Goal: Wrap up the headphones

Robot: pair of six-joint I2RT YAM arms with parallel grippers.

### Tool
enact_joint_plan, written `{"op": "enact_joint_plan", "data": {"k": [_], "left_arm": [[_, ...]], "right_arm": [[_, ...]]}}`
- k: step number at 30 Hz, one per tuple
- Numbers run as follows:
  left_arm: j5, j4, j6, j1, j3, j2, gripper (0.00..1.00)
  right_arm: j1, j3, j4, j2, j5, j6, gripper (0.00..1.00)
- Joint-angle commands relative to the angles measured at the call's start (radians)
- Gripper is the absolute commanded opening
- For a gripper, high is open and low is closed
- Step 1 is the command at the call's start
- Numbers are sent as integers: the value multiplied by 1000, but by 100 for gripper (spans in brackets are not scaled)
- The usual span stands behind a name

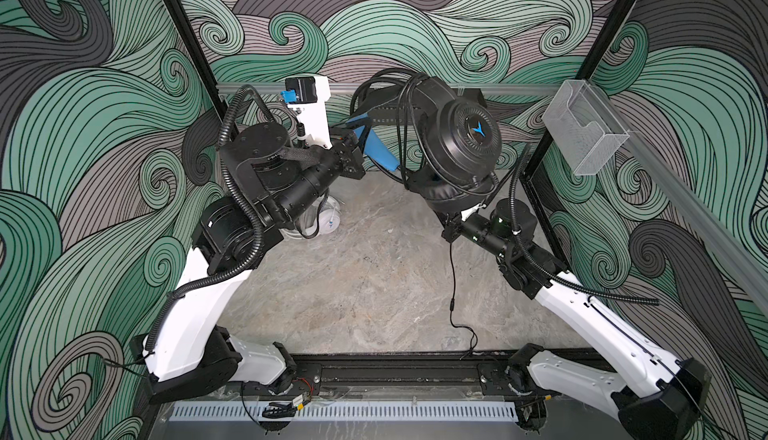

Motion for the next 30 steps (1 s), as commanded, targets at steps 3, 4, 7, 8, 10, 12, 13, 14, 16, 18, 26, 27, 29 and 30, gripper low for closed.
{"op": "enact_joint_plan", "data": {"k": [3, 4, 7, 8, 10, 12, 13, 14, 16, 18, 26, 27, 29, 30], "left_arm": [[-131, 139, -118, 1, 14, -15, 0], [-152, 142, -130, 2, 8, -18, 0], [-207, 160, -180, 22, -26, -33, 0], [-208, 162, -204, 38, -36, -35, 0], [-217, 164, -243, 54, -40, -31, 0], [-209, 169, -282, 71, -38, -20, 0], [-199, 173, -305, 81, -35, -13, 0], [-194, 173, -322, 86, -26, -4, 0], [-182, 174, -345, 95, -9, 15, 0], [-180, 178, -361, 102, 5, 32, 0], [-170, 158, -454, 161, 1, 111, 0], [-165, 158, -476, 173, -14, 114, 0], [-156, 184, -517, 197, -66, 116, 0], [-135, 188, -547, 213, -82, 118, 0]], "right_arm": [[-4, -38, -4, -32, -20, 22, 5], [-4, -43, -14, -37, -12, 21, 4], [0, -35, -78, -37, -4, 2, 0], [6, -30, -99, -36, 12, -3, 0], [16, -30, -134, -34, 60, -11, 0], [35, -22, -177, -27, 124, -28, 0], [53, -9, -208, -19, 161, -47, 0], [71, 2, -234, -10, 200, -67, 0], [109, 29, -281, 9, 274, -95, 0], [142, 41, -295, 23, 314, -116, 0], [256, 49, -309, 45, 404, -177, 0], [268, 53, -316, 49, 413, -183, 0], [296, 62, -333, 59, 434, -192, 0], [308, 62, -340, 64, 444, -195, 0]]}}
